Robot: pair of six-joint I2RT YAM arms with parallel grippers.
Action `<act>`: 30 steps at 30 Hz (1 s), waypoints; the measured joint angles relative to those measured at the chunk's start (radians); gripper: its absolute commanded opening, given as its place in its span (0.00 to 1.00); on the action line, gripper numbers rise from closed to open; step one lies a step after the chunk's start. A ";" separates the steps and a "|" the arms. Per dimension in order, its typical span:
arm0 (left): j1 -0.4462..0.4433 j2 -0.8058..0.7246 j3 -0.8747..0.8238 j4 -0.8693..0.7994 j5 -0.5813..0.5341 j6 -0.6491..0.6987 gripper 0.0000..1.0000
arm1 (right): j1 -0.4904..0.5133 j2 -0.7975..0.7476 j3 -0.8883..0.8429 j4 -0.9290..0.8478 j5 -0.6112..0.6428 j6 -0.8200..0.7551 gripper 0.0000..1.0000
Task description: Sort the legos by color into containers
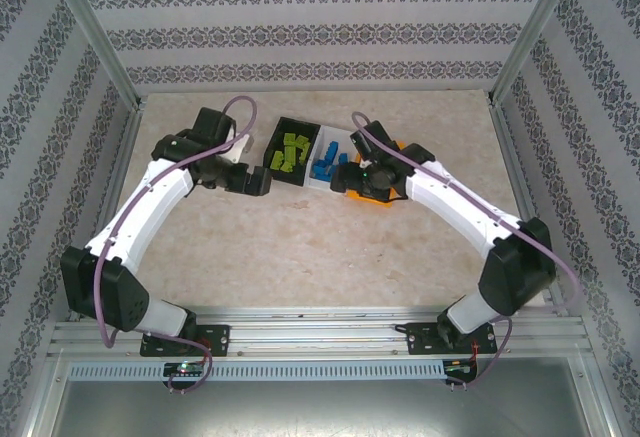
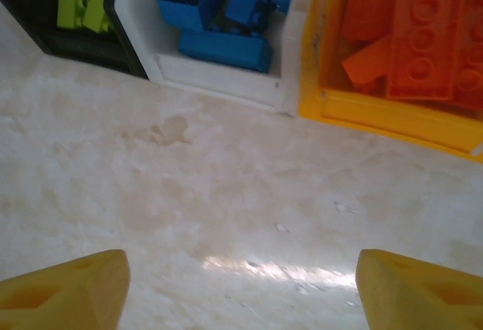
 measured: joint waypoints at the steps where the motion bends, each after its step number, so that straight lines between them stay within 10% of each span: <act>1: 0.006 -0.008 -0.017 0.000 0.000 -0.003 1.00 | -0.002 0.029 0.019 0.012 -0.007 -0.006 0.98; 17: 0.062 -0.024 -0.117 0.057 0.042 -0.062 1.00 | 0.120 -0.059 -0.238 0.559 0.276 -0.504 0.98; 30: 0.084 0.018 -0.126 0.164 0.068 -0.111 1.00 | -0.194 -0.306 -0.564 0.867 0.346 -0.559 0.98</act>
